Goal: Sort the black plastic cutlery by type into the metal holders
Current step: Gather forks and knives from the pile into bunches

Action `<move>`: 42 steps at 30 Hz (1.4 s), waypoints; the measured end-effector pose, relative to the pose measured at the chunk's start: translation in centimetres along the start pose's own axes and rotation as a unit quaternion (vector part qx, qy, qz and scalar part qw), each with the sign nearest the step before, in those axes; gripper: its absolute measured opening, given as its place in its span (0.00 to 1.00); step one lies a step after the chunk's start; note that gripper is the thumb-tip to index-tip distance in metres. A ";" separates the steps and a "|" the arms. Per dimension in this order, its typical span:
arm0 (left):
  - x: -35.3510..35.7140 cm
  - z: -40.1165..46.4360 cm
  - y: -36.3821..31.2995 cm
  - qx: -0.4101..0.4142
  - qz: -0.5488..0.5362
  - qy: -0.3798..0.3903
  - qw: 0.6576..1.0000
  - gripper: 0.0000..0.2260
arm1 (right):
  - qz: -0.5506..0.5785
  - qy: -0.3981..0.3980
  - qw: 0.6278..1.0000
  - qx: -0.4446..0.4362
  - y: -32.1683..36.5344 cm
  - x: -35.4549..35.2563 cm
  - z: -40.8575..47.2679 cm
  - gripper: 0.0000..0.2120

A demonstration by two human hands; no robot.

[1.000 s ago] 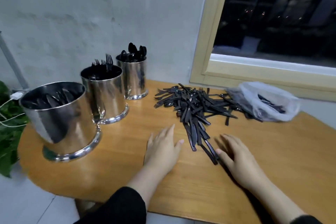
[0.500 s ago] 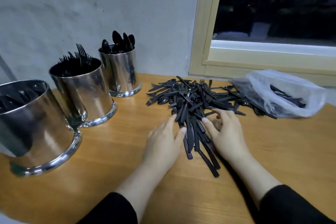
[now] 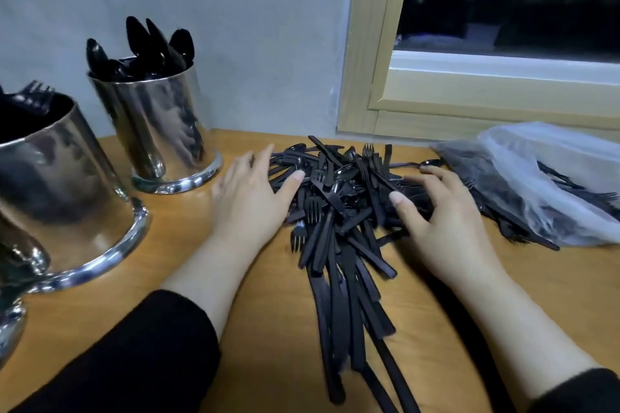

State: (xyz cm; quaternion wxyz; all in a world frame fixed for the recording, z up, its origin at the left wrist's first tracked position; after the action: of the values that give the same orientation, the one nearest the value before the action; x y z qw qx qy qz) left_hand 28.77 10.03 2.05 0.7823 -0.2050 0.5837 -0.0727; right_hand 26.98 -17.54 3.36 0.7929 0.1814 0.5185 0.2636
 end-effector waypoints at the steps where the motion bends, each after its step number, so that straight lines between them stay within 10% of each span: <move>1: 0.5 0.9 -0.2 -0.001 0.012 0.015 1.000 0.35 | -0.007 0.000 1.000 0.009 -0.8 -0.2 0.9 0.23; 9: 3.6 3.5 -2.8 0.043 0.056 0.125 0.990 0.42 | -0.119 0.130 0.981 0.077 -5.2 1.1 4.5 0.34; 19: 3.4 -1.0 -5.0 0.136 0.030 0.175 0.975 0.43 | -0.021 0.145 0.989 0.009 -1.5 1.6 0.7 0.19; 26: -0.1 -4.1 -3.6 0.121 -0.217 0.034 0.968 0.19 | 0.092 0.022 0.995 -0.018 0.4 -2.2 -2.8 0.09; 30: -1.8 -5.9 -0.8 0.096 -0.224 0.035 0.969 0.12 | 0.098 0.081 0.991 -0.040 1.8 -2.3 -5.3 0.10; 42: -2.2 -15.0 -1.5 0.130 -0.018 0.204 0.970 0.37 | 0.019 0.214 0.970 -0.109 5.4 0.1 -9.1 0.22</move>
State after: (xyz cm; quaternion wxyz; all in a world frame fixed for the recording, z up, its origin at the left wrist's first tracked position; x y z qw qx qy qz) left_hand 14.12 5.94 1.04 0.6649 -0.0929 0.7131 -0.2019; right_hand 17.42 -13.09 2.74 0.6730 0.0431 0.6410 0.3666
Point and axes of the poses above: each hand's wrist, its own z-axis towards the middle knuckle, its own x-axis out of the palm, y = z × x, the point moved 7 cm from there along z, towards the middle knuckle, and after that the axes turned 4 degrees about z, right-handed, at the moved point
